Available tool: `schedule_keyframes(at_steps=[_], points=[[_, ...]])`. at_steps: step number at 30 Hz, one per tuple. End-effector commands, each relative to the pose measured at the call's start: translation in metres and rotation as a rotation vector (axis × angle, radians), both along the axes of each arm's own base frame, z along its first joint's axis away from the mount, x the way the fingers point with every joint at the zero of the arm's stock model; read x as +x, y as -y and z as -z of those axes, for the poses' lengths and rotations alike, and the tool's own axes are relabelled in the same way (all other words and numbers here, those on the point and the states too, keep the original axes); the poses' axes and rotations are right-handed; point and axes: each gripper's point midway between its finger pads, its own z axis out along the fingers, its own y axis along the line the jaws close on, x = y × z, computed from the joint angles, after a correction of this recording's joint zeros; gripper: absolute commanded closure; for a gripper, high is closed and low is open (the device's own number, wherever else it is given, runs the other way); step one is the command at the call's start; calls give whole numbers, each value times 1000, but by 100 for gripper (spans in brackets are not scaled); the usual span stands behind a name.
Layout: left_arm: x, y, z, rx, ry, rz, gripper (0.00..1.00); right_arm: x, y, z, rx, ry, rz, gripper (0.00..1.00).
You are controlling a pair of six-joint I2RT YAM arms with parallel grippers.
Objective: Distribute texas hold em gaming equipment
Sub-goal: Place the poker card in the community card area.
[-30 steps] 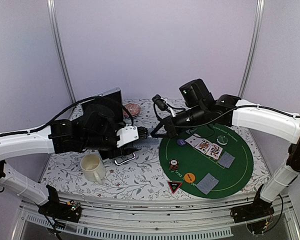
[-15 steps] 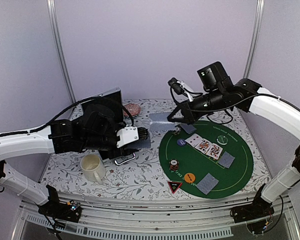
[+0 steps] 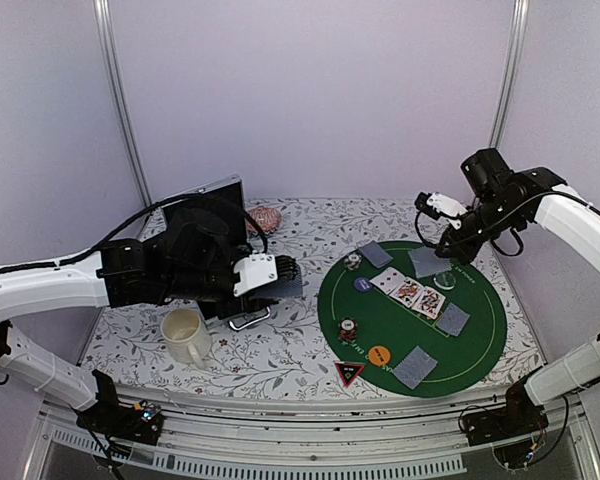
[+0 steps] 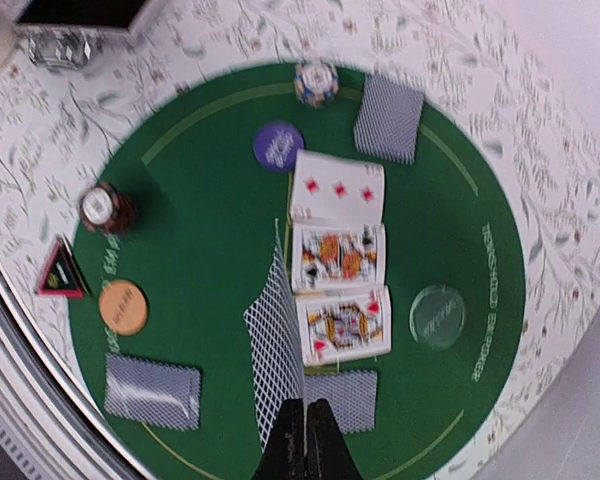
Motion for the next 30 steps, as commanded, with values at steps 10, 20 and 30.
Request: schedule_keyframes(at_steps=[10,20,30], points=[[-4,0,-14,-55,6,25,49,-134,121,151,-511,-619,-163,98],[-6,0,-17,-64,8,33,49,-74,158,169,-625,-522,-46,98],[-7,-2,-21,-74,18,31,49,-54,158,191,-573,-570,-87,98]])
